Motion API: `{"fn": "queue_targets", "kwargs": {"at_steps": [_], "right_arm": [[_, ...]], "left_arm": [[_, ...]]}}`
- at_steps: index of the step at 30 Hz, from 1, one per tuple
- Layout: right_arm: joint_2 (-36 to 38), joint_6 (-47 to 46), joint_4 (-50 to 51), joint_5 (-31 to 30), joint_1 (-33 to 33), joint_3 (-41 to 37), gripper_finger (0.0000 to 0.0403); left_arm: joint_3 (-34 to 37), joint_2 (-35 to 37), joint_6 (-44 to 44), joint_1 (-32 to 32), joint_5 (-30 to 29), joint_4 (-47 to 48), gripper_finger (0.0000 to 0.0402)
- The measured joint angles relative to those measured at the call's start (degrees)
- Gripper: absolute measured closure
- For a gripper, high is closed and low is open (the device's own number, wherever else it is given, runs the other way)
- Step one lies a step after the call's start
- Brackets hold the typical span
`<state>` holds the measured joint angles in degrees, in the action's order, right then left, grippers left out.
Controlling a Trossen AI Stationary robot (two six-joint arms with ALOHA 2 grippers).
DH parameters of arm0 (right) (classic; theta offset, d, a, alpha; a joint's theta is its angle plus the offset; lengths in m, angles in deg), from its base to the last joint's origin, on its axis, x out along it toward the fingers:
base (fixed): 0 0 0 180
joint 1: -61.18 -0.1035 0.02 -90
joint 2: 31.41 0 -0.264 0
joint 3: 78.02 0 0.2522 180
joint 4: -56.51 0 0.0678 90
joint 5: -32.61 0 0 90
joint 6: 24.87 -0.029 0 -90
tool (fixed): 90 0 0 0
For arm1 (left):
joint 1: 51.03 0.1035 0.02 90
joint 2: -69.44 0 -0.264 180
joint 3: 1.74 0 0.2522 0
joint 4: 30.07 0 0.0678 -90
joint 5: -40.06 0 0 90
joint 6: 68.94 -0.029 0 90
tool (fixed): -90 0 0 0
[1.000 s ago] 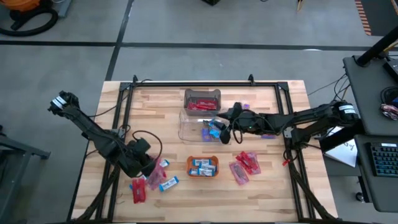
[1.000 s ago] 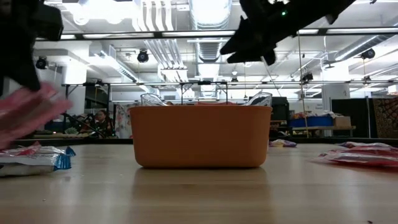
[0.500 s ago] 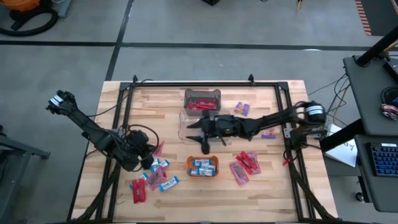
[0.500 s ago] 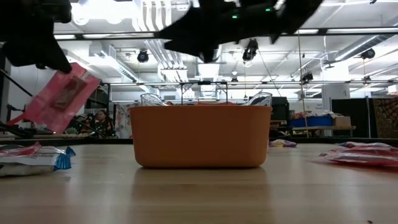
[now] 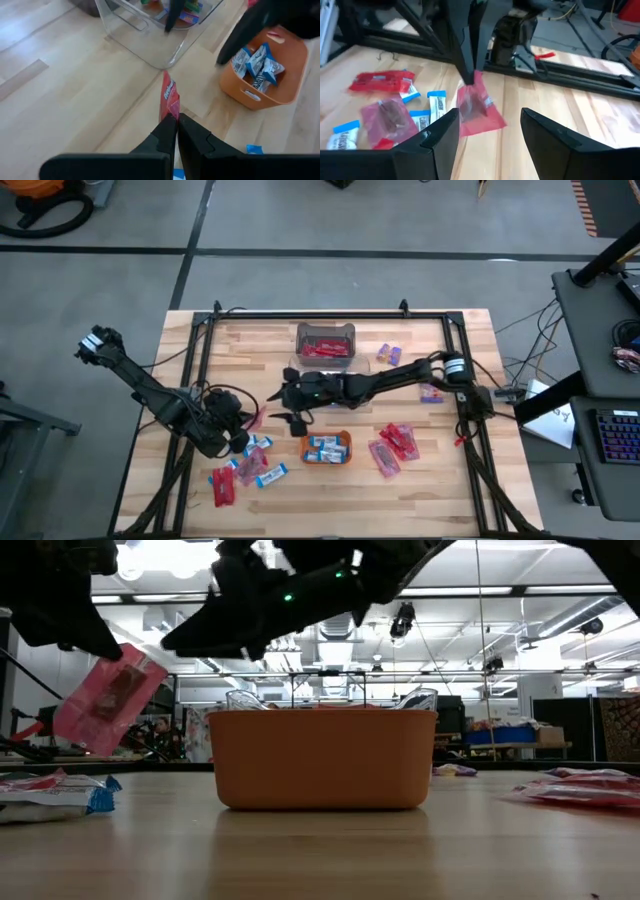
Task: Sort candy
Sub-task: Put the red candy into the black transparent bin
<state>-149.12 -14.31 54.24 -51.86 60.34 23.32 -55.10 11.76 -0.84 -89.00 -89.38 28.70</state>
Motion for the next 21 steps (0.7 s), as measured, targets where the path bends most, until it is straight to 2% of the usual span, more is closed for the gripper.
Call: {"fn": "queue_targets", "kwargs": {"at_steps": [6, 13, 17, 21], "right_arm": [[-5.3, 3.0, 2.6, 1.1, 0.1, 6.5, 0.0199], [-8.6, 4.1, 4.0, 2.5, 0.1, 10.3, 0.0204], [-8.9, 5.1, 3.8, 2.7, 0.1, 10.7, 0.0244], [-8.7, 5.1, 3.8, 4.6, 0.2, 10.7, 0.032]], "left_arm": [[0.0, 0.0, -0.1, 0.0, -0.7, -0.5, 0.0402], [0.0, 0.0, -1.7, 0.2, -1.7, -2.0, 0.0401], [0.0, 0.0, -1.9, 0.3, -2.0, -2.4, 0.0402], [0.0, 0.0, -2.1, 0.3, -2.7, -2.4, 0.0402]]}}
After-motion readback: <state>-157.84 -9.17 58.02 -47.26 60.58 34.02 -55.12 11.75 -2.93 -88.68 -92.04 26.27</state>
